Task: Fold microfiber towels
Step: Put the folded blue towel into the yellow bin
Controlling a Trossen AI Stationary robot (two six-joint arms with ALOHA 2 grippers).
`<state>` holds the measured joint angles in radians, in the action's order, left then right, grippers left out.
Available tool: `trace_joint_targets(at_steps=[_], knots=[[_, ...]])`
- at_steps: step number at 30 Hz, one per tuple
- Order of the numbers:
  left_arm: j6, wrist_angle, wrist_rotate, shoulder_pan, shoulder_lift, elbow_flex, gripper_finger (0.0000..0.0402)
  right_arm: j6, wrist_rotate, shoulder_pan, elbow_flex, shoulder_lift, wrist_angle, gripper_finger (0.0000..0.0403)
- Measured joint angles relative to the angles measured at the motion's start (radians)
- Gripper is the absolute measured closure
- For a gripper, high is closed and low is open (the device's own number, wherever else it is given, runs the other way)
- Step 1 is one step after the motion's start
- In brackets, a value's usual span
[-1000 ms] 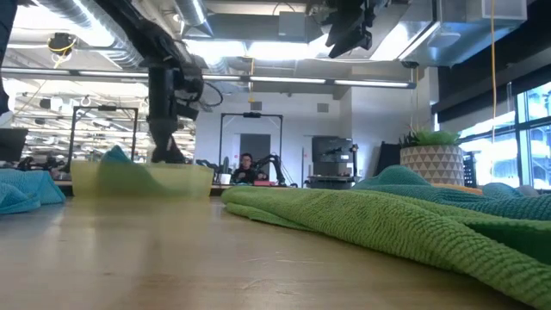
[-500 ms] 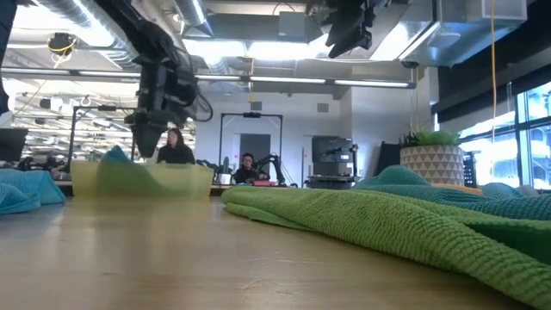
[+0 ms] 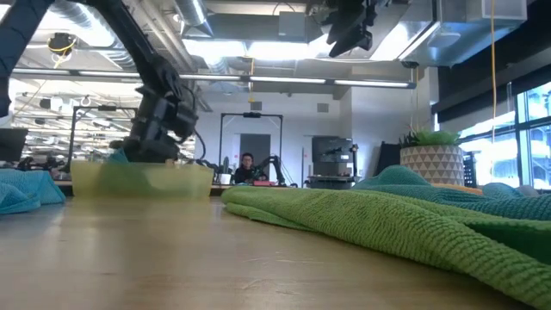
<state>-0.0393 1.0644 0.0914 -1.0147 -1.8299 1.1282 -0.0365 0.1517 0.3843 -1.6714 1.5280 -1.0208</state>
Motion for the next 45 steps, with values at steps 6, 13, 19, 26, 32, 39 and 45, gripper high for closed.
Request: trace_joint_targets(at_steps=[6,13,19,26,32,39,45], knots=[[-0.11,-0.018,0.004,0.017,-0.041,0.0,0.0266,-0.014,0.0,0.0,0.0,0.0,-0.008,0.0206],[-0.259,-0.046,0.061,0.061,-0.04,0.0,0.0266,-0.022,0.0,0.0,0.0,0.0,-0.01,0.0206],[-0.381,-0.04,0.146,0.114,-0.039,0.002,0.0266,-0.017,0.0,0.0,0.0,0.0,-0.009,0.0206],[-0.667,-0.064,0.235,0.164,-0.039,0.002,0.0266,-0.016,-0.001,0.0,0.0,0.0,-0.009,0.0206],[-0.756,-0.108,0.314,0.197,-0.04,0.0,0.0266,-0.038,-0.001,0.0,0.0,0.0,-0.009,0.0206],[-0.764,-0.119,0.445,0.204,-0.025,0.0,0.0266,-0.036,-0.001,0.0,0.0,0.0,-0.009,0.0206],[-0.689,-0.088,0.445,0.197,0.046,0.0,0.0266,-0.023,-0.001,0.0,0.0,0.0,-0.007,0.0206]])
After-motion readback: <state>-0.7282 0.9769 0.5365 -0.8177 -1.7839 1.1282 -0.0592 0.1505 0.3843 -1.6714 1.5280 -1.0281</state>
